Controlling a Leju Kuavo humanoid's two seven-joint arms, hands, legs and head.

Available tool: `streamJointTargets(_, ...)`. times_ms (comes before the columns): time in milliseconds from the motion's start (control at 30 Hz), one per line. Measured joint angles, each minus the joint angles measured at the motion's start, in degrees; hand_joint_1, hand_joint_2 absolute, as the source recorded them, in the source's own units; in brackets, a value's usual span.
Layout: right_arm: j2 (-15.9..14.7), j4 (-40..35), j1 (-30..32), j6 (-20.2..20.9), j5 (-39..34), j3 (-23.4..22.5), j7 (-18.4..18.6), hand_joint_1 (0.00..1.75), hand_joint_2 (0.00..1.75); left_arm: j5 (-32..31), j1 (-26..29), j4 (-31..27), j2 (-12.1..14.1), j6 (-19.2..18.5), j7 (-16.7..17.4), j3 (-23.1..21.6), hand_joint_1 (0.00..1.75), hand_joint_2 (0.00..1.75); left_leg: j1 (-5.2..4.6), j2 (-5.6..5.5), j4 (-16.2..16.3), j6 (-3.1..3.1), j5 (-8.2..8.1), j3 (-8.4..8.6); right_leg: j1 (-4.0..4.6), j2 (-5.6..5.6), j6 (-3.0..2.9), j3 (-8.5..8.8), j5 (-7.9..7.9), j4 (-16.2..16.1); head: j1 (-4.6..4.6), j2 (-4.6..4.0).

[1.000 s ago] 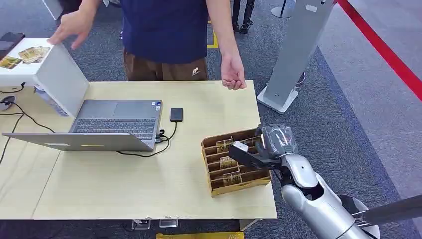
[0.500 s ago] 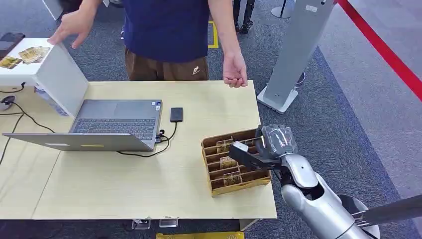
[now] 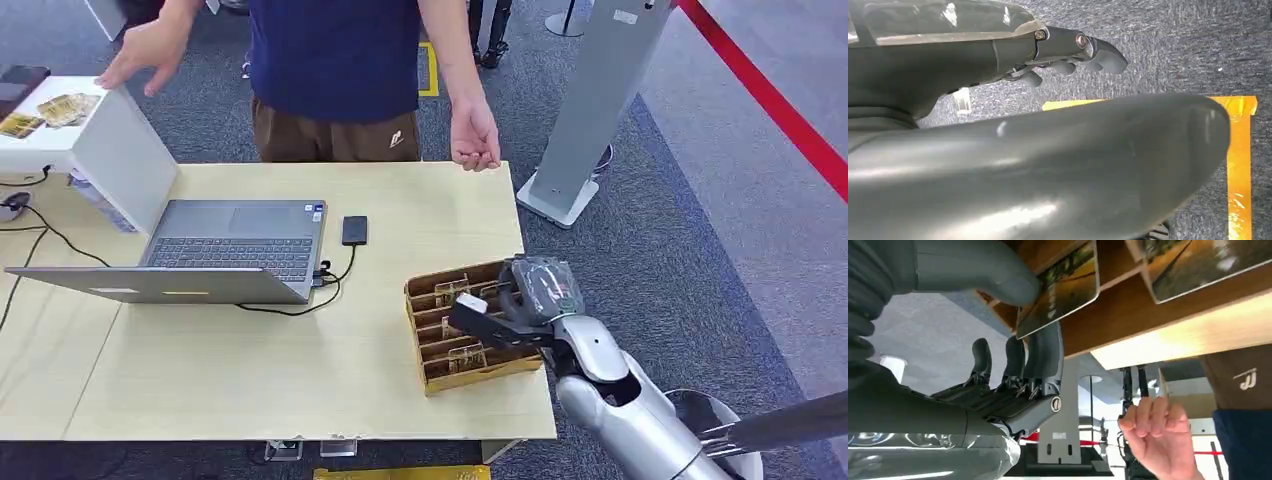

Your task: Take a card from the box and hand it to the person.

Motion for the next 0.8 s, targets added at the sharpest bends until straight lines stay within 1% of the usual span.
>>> streamJointTargets(133, 0.3, 0.3, 0.0, 0.0, 0.0, 0.3, -0.2, 1.03, 1.75, 0.0, 0.0, 0.0, 0.0, 0.0, 0.0, 0.0, 0.00, 0.00, 0.00, 0.00, 0.0, 0.00, 0.00, 0.00, 0.00, 0.00, 0.00, 0.00, 0.00, 0.0, 0.04, 0.00)
streamJointTargets(167, 0.4, 0.4, 0.0, 0.0, 0.0, 0.3, -0.2, 1.13, 1.75, 0.0, 0.0, 0.0, 0.0, 0.0, 0.0, 0.0, 0.00, 0.00, 0.00, 0.00, 0.0, 0.00, 0.00, 0.00, 0.00, 0.00, 0.00, 0.00, 0.00, 0.0, 0.07, 0.00)
streamJointTargets(200, 0.4, 0.4, 0.0, 0.0, 0.0, 0.3, -0.2, 1.20, 1.75, 0.0, 0.0, 0.0, 0.0, 0.0, 0.0, 0.0, 0.00, 0.00, 0.00, 0.00, 0.0, 0.00, 0.00, 0.00, 0.00, 0.00, 0.00, 0.00, 0.00, 0.0, 0.07, 0.00)
streamJointTargets(333, 0.5, 0.8, -0.4, 0.0, -0.7, 0.5, -0.5, 1.29, 1.75, 0.0, 0.0, 0.0, 0.0, 0.0, 0.0, 0.0, 0.00, 0.00, 0.00, 0.00, 0.0, 0.00, 0.00, 0.00, 0.00, 0.00, 0.00, 0.00, 0.00, 0.0, 0.02, 0.00)
streamJointTargets(367, 0.5, 0.9, -0.5, 0.0, -0.7, 0.5, -0.5, 1.31, 1.75, 0.0, 0.0, 0.0, 0.0, 0.0, -0.1, 0.0, 0.00, 1.75, 0.00, 0.00, 0.0, 0.00, 0.00, 0.01, 0.00, 0.00, 0.00, 0.00, 0.00, 0.0, 0.02, 0.00)
streamJointTargets(400, 0.5, 0.9, -0.5, -0.1, -0.8, 0.5, -0.5, 1.31, 1.75, 0.0, 0.0, 0.0, 0.0, 0.0, -0.2, 0.0, 0.00, 1.75, 0.00, 0.00, 0.0, 0.00, 0.00, 0.00, 0.00, 0.00, 0.00, 0.00, 0.00, 0.0, 0.02, 0.00)
streamJointTargets(433, 0.6, 0.9, -0.6, -0.1, -0.9, 0.5, -0.5, 1.40, 1.75, -0.1, 0.0, 0.0, 0.0, 0.0, -0.4, 0.0, 0.00, 1.75, 0.00, 0.00, 0.0, 0.00, 0.00, 0.00, 0.00, 0.00, 0.00, 0.00, 0.00, 0.0, 0.00, 0.00)
streamJointTargets(700, 0.6, 0.9, -0.6, -0.3, -0.7, 0.6, -0.1, 1.40, 1.75, -0.5, 0.0, 0.0, 0.0, 0.0, -0.7, 0.0, 0.00, 1.75, 0.00, 0.00, 0.0, 0.00, 0.00, 0.03, 0.00, 0.00, 0.00, 0.02, 0.00, 0.0, 0.04, 0.00)
streamJointTargets(800, 0.5, 0.9, -0.5, -0.4, -0.7, 0.5, 0.1, 1.40, 1.75, -0.5, 0.0, 0.0, 0.0, 0.5, -0.9, 0.0, 0.00, 1.75, 0.00, 0.00, 0.0, 0.00, 0.00, 0.03, 0.00, 0.00, 0.00, 0.02, 0.00, 0.0, 0.04, 0.00)
